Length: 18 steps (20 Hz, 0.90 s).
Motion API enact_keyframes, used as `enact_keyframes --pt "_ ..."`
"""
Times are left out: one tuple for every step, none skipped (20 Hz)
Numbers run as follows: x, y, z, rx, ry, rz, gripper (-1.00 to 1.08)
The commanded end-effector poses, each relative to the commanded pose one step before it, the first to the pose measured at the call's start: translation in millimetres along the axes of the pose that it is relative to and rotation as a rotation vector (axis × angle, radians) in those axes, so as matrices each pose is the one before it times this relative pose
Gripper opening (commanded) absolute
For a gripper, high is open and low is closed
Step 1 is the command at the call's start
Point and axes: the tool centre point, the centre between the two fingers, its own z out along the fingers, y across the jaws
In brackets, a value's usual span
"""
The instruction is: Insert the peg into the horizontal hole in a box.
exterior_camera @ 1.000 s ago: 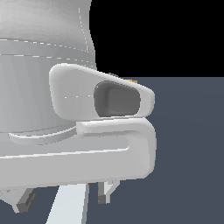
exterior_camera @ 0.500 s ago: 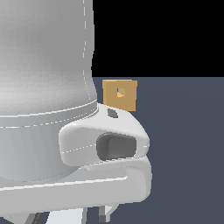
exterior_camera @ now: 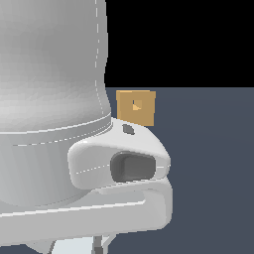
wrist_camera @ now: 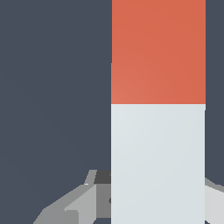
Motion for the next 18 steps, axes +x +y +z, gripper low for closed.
enact_keyframes --pt "0.01 -0.01 0.18 0.00033 -0.00022 -0.00006 -1.0" --pt "0.59 0.28 -0.26 -0.00041 0.00022 -0.00051 -1.0" --pt "0.96 0.47 -0.28 0.0 0.0 0.0 -1.0" --pt "1.96 0.96 -0.46 0.00002 -0.00002 -0.00069 -1.0" --pt "2.6 1.27 -0.65 0.00001 -0.00001 -0.00069 -1.0" --pt "3.24 1.59 -0.84 0.00001 -0.00001 -0.00069 -1.0" --pt "4.04 1.98 -1.02 0.00001 -0.00002 -0.00098 -1.0" --pt "4.8 2.35 -1.21 0.00001 -0.00002 -0.0012 -1.0" --pt "5.55 2.72 -1.4 0.00001 -0.00003 -0.00138 -1.0" --pt "6.28 3.08 -1.59 0.00001 -0.00003 -0.00154 -1.0" --pt "6.92 3.41 -1.78 0.00001 -0.00003 -0.00154 -1.0" --pt "7.79 3.83 -1.97 0.00002 -0.00004 -0.00195 -1.0" --pt "8.51 4.2 -2.17 0.00002 -0.00005 -0.00207 -1.0" --pt "9.23 4.56 -2.36 0.00002 -0.00005 -0.00218 -1.0" --pt "10.0 4.96 -2.56 0.00002 -0.00006 -0.00239 -1.0" --pt "10.76 5.35 -2.76 0.00002 -0.00006 -0.00258 -1.0" --pt "11.31 5.64 -2.9 0.00002 -0.00007 -0.00276 -1.0" --pt "11.59 5.8 -2.98 0.00002 -0.00007 -0.00276 -1.0"
